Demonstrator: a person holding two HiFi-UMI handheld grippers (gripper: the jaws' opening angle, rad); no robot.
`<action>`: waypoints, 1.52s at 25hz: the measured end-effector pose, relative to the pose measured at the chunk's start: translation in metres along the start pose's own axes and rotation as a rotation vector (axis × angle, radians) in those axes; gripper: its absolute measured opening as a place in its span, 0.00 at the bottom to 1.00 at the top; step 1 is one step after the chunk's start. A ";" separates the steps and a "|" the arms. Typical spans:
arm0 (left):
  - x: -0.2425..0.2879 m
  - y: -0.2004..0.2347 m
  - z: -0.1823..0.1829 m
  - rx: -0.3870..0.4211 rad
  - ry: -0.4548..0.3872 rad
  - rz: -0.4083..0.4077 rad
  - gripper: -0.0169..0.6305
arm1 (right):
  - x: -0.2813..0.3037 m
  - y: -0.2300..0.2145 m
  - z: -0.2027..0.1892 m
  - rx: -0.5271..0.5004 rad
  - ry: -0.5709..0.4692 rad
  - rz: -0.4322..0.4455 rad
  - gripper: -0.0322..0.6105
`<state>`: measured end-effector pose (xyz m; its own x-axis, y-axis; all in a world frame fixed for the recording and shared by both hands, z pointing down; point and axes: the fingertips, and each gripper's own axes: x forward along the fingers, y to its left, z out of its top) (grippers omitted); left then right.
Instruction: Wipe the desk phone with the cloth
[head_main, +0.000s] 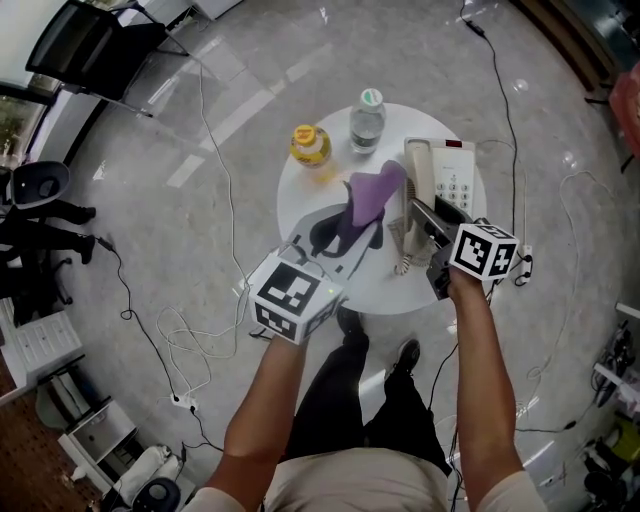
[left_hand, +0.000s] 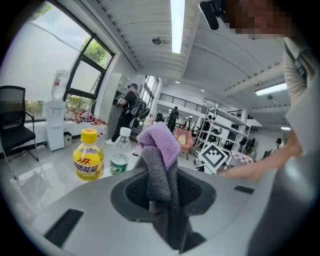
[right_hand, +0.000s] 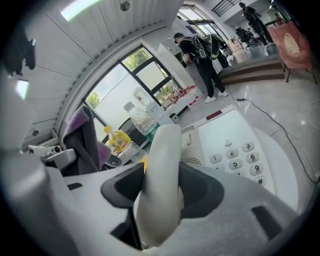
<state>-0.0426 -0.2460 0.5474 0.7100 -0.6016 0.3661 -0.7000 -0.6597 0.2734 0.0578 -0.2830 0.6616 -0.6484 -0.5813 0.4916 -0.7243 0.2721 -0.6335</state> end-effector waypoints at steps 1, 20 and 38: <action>0.002 -0.006 0.004 -0.012 -0.002 -0.027 0.17 | -0.004 0.004 -0.002 -0.018 0.002 0.008 0.37; 0.022 -0.041 0.008 -0.025 0.115 -0.113 0.17 | -0.073 0.092 -0.028 -0.825 0.130 -0.035 0.37; 0.007 -0.073 0.029 -0.141 -0.070 -0.240 0.17 | -0.087 0.105 -0.011 -0.499 0.012 0.089 0.37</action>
<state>0.0159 -0.2156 0.5040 0.8567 -0.4688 0.2151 -0.5118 -0.7208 0.4674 0.0360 -0.1954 0.5591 -0.7130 -0.5310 0.4579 -0.6881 0.6553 -0.3116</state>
